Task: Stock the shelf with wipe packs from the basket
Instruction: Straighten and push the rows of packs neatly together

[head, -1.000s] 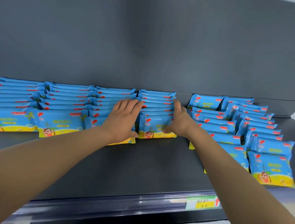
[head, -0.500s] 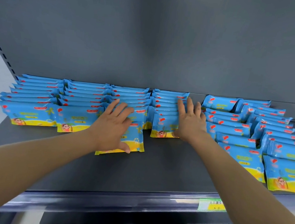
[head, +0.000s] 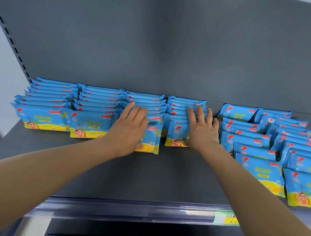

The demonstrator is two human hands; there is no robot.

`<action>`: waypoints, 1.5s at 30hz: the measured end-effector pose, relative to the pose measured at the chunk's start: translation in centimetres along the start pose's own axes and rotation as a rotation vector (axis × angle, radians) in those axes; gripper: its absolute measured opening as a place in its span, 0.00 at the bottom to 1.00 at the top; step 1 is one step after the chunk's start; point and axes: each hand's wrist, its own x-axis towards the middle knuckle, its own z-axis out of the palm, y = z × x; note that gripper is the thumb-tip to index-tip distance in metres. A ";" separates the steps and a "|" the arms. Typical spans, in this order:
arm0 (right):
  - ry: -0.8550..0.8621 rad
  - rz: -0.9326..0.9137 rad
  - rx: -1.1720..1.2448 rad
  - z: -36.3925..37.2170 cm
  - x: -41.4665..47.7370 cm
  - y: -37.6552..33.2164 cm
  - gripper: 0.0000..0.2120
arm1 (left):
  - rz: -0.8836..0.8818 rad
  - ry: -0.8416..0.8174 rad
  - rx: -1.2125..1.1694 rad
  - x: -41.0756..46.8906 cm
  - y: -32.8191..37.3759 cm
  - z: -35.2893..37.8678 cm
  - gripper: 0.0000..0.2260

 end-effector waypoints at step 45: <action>0.193 0.238 0.163 -7.2 -13.3 -0.7 0.21 | 0.198 0.257 -0.380 -4.6 1.1 -5.3 0.28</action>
